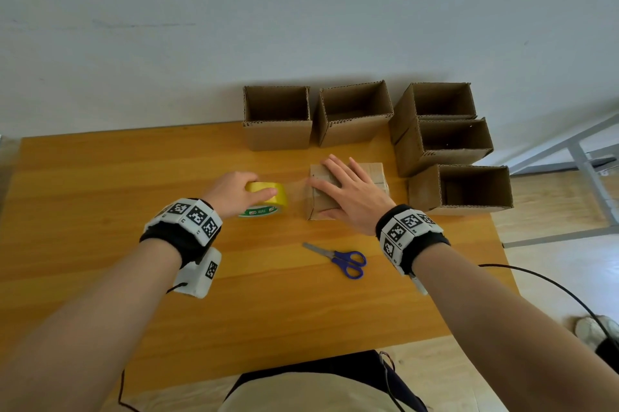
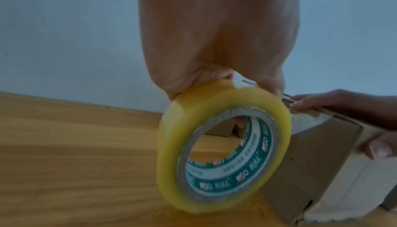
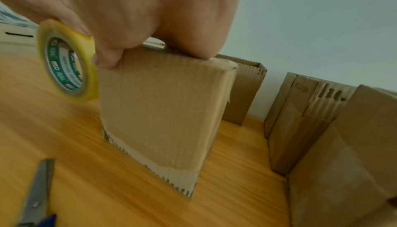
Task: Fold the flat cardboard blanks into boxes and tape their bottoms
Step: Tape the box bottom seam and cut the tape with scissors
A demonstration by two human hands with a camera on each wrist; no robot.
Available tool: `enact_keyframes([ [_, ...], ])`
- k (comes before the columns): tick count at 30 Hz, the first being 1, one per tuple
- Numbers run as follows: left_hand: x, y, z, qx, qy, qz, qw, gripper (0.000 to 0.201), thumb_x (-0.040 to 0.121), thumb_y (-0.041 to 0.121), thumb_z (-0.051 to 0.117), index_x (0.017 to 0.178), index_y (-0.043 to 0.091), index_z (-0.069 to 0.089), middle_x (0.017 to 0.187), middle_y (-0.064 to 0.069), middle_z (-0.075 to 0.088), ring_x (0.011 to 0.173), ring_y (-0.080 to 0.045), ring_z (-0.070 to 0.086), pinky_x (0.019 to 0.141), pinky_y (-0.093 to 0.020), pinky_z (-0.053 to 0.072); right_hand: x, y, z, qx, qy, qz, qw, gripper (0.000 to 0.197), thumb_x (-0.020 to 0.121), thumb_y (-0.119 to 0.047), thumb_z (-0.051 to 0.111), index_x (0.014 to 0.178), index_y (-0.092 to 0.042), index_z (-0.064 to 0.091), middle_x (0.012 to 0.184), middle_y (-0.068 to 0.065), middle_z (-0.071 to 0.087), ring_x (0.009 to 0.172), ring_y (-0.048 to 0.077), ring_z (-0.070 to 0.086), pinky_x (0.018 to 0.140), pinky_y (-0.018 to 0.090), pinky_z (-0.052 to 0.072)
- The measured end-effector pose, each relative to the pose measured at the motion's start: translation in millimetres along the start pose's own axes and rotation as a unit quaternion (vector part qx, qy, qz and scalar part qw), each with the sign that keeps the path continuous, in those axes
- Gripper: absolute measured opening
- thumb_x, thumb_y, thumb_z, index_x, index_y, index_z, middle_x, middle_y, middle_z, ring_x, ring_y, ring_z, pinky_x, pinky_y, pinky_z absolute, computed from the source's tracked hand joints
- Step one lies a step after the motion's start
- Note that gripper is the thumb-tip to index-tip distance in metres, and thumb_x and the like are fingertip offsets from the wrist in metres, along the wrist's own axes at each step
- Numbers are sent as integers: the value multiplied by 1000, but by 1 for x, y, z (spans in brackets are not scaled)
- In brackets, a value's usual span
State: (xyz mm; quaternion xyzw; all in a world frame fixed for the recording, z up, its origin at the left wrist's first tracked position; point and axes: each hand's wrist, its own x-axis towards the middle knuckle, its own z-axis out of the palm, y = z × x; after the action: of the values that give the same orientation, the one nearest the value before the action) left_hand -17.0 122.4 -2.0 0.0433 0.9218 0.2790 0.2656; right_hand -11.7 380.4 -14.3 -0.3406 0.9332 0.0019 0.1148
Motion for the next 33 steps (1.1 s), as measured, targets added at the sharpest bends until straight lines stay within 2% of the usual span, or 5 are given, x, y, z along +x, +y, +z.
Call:
enact_keyframes([
  [7, 3, 12, -2, -11, -67, 15, 998, 38, 87, 37, 62, 118, 15, 60, 104, 0, 61, 98, -16, 58, 87, -32, 49, -15, 2, 3, -1, 1, 14, 1000, 71, 97, -43, 43, 151, -33, -3, 160, 6, -4, 147, 27, -1, 116, 39, -3],
  [12, 2, 21, 4, -16, -85, 54, 995, 33, 91, 30, 56, 124, 34, 54, 93, -13, 62, 81, -29, 59, 69, -40, 49, -30, -1, 3, 32, 18, 52, 998, 77, 95, -30, 51, 152, -26, -1, 160, 5, -2, 147, 23, -2, 116, 36, -4],
  [16, -1, 27, 11, -35, -72, 64, 995, 33, 90, 20, 59, 122, 30, 55, 68, 0, 42, 59, -13, 37, 53, -23, 31, -48, -6, 2, 70, 51, 90, 992, 80, 88, -21, 63, 151, -19, 15, 160, 8, 7, 147, 24, 7, 115, 33, 0],
  [26, -5, 26, 21, -51, -51, 75, 995, 32, 90, 18, 60, 118, 32, 54, 65, -3, 44, 56, -15, 38, 53, -26, 32, -84, -35, 27, 130, 157, 141, 969, 58, 74, -7, 75, 127, -6, 51, 139, 16, 44, 125, 34, 49, 98, 42, 48],
  [33, -5, 25, 21, -58, -57, 76, 994, 31, 92, 22, 55, 116, 41, 55, 90, -23, 60, 72, -40, 55, 66, -45, 52, -90, -47, 57, 131, 128, 169, 969, 30, 80, -8, 71, 107, -3, 60, 115, 15, 57, 98, 33, 59, 76, 40, 54],
])
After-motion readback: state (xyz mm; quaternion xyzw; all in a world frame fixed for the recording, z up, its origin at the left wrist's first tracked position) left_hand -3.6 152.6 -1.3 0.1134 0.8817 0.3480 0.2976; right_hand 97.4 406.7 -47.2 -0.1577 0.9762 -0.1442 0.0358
